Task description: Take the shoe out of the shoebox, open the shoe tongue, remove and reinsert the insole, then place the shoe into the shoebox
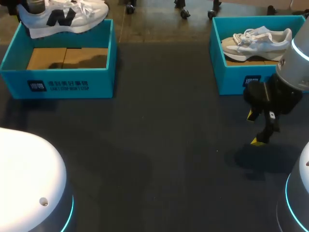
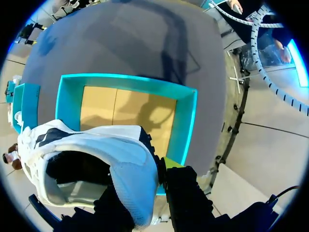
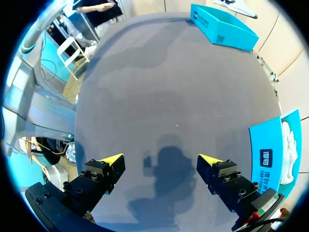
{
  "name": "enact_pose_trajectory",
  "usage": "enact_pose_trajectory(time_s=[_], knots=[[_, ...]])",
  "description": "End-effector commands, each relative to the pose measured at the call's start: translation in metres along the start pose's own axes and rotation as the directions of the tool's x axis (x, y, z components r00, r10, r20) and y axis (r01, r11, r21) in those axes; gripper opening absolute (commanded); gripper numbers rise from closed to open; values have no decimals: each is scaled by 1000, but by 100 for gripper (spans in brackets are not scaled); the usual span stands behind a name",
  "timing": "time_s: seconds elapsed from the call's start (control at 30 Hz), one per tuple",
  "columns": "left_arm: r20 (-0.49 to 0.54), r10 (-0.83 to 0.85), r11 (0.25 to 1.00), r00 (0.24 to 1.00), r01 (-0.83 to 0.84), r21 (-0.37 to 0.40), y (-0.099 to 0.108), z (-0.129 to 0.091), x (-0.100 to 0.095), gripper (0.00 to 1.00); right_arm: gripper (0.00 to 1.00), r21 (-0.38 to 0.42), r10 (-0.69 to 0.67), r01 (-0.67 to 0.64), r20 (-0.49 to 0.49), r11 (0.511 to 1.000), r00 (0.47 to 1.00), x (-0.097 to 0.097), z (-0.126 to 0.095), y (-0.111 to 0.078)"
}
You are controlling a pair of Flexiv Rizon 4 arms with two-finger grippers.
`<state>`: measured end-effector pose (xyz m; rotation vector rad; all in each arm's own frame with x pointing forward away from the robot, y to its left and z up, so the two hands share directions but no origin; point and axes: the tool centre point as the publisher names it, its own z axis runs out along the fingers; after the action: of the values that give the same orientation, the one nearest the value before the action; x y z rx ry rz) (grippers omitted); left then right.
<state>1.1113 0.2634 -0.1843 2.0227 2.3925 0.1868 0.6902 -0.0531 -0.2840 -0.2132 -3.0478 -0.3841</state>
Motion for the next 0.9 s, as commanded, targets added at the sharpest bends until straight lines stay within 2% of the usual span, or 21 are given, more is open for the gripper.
enact_pose_trajectory(time_s=[0.03,0.3,0.43,0.9], knots=[[13,21,1000,1000,-21,2,12,9,2,0,100,1,-1,1,0,1000,1000,0,1,0],[-12,45,999,999,-46,-25,27,29,11,0,100,1,-1,1,0,1000,1000,0,1,0],[-34,49,999,998,-50,-1,31,43,14,0,100,1,-1,1,0,1000,1000,0,1,0],[-66,109,994,992,-110,-5,30,80,0,0,100,1,-1,1,0,1000,1000,0,1,0]])
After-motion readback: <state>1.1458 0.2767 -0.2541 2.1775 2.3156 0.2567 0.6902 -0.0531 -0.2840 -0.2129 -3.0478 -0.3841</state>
